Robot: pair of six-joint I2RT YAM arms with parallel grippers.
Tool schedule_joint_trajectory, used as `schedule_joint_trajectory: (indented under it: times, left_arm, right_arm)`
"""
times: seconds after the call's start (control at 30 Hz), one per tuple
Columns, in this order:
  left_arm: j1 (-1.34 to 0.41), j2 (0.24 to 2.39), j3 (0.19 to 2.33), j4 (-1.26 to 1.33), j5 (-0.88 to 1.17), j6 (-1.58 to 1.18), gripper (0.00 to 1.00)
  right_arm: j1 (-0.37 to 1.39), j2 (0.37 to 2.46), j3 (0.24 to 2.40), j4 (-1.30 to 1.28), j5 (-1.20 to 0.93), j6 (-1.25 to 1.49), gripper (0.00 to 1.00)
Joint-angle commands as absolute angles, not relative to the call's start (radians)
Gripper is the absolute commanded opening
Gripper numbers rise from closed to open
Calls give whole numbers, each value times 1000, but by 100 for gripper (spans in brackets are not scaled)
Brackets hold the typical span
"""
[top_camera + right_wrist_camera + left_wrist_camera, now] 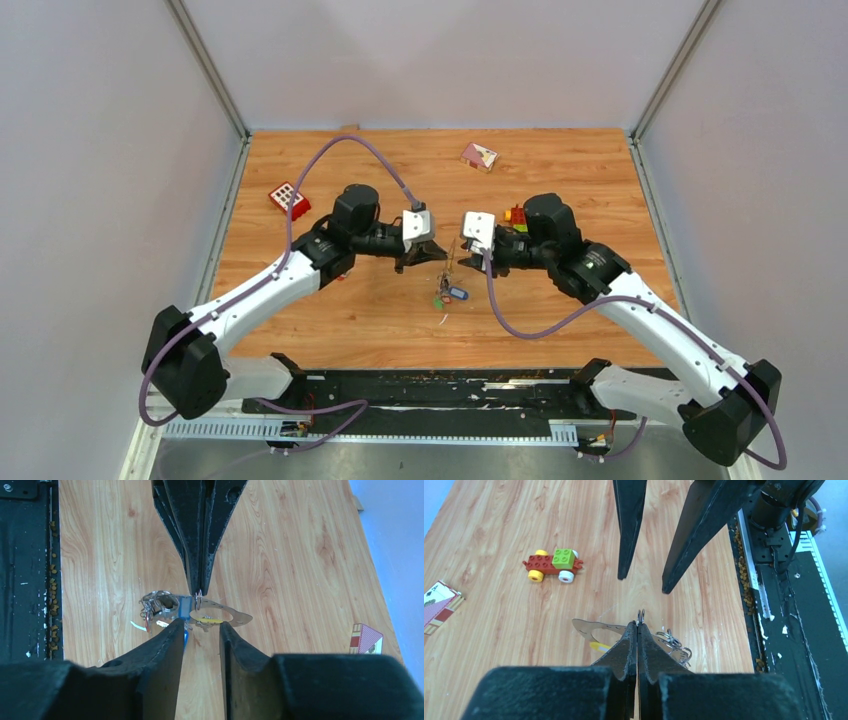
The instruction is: Put the keys on the keyring
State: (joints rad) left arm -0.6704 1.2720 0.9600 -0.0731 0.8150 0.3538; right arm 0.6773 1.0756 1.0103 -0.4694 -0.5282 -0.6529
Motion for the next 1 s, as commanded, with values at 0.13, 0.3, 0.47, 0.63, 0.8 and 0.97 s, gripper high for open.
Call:
schedule_joint_trajectory:
  times: [0.13,0.3,0.47,0.63,0.8,0.97]
  left_arm:
    - [-673,1199,916,33,859,353,0]
    - [-673,1195,888,83,877,308,0]
    - [-673,1202,883,124,880,252,0]
    - [-673,1203,875,147,882,225,0]
    - [-673,1204,867,152,880,225,0]
    - [-674,1204,865,147,879,229,0]
  right_arm:
    - [672,1041,979,-435,-609,-682,38]
    - [673,1070,987,-420,-640,-663,38]
    - [676,1102,1007,-414,-654,-647,33]
    - [684,1130,1019,-410,-663,-636,27]
    - [684,1141,1026,-400,-651,-631,19]
    - [684,1139,1033,-399,-642,-626,19]
